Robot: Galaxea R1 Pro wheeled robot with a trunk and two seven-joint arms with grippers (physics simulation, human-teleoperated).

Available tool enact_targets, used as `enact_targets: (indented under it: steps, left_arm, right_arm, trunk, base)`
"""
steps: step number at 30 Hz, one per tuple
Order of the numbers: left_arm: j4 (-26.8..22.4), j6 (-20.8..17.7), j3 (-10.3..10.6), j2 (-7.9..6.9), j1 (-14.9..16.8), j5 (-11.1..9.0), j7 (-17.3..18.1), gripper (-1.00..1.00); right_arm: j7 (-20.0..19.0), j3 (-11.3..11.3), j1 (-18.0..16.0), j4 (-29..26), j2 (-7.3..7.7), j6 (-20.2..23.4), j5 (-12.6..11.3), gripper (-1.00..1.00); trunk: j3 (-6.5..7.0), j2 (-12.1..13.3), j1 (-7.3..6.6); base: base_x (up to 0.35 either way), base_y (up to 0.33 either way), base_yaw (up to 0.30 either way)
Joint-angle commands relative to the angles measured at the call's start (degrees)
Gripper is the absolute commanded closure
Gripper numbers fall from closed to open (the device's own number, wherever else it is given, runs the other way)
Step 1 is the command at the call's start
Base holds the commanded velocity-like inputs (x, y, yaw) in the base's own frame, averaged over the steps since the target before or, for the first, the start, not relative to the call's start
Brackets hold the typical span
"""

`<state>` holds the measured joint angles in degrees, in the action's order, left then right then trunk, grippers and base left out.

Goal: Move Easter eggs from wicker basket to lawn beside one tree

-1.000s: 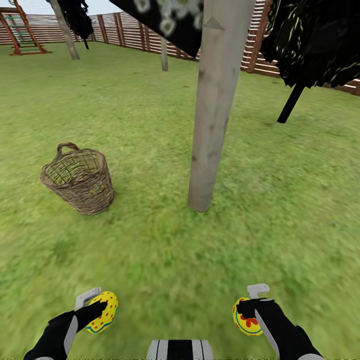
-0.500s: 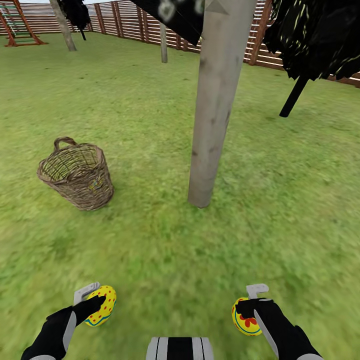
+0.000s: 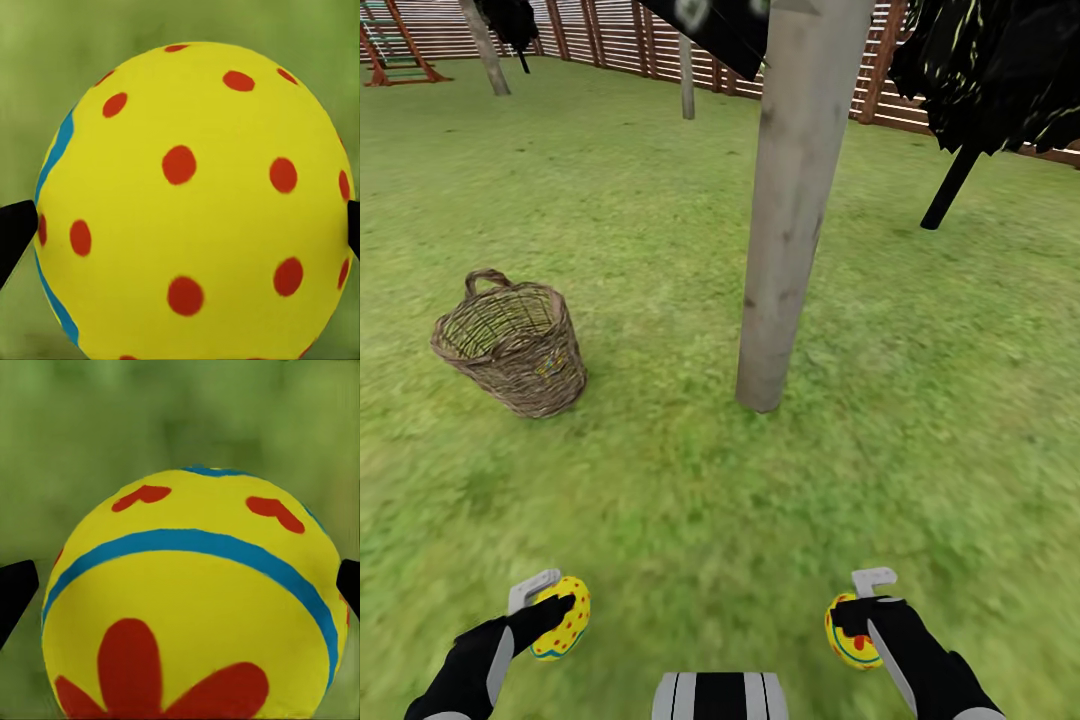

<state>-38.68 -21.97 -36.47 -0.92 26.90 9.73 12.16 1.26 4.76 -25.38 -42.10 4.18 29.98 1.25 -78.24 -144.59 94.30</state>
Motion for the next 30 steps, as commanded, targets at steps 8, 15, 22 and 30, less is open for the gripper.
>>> enact_targets:
  steps: [8, 15, 22, 30]
  left_arm:
    - [2.96, -0.09, -0.44, 0.04, 0.02, 1.61, 0.41, -1.0]
    - [3.21, -0.09, -0.54, 0.13, 0.01, 1.62, 0.34, -1.0]
    - [3.43, -0.09, -0.53, 0.39, 0.03, 1.61, 0.34, -1.0]
    - [3.23, -0.09, -0.53, 0.39, 0.05, 1.61, 0.32, -1.0]
  right_arm:
    - [0.14, 0.34, -0.01, -0.08, -0.05, 0.27, 0.15, -1.0]
    - [0.13, 0.39, -0.02, 0.0, -0.18, 0.26, 0.21, -1.0]
    - [0.14, 0.43, -0.02, 0.14, -0.22, 0.26, 0.24, -1.0]
    - [0.14, 0.44, -0.02, 0.44, -0.23, 0.17, 0.24, -1.0]
  trunk:
    - [-0.05, -0.01, 0.0]
    - [0.62, 0.03, -0.08]
    - [2.17, 0.12, -0.26]
    - [3.94, 0.23, -0.46]
  base:
    - [0.0, 0.0, 0.0]
    - [0.0, 0.0, 0.0]
    - [-0.155, 0.045, 0.0]
    - [-0.31, 0.158, 0.0]
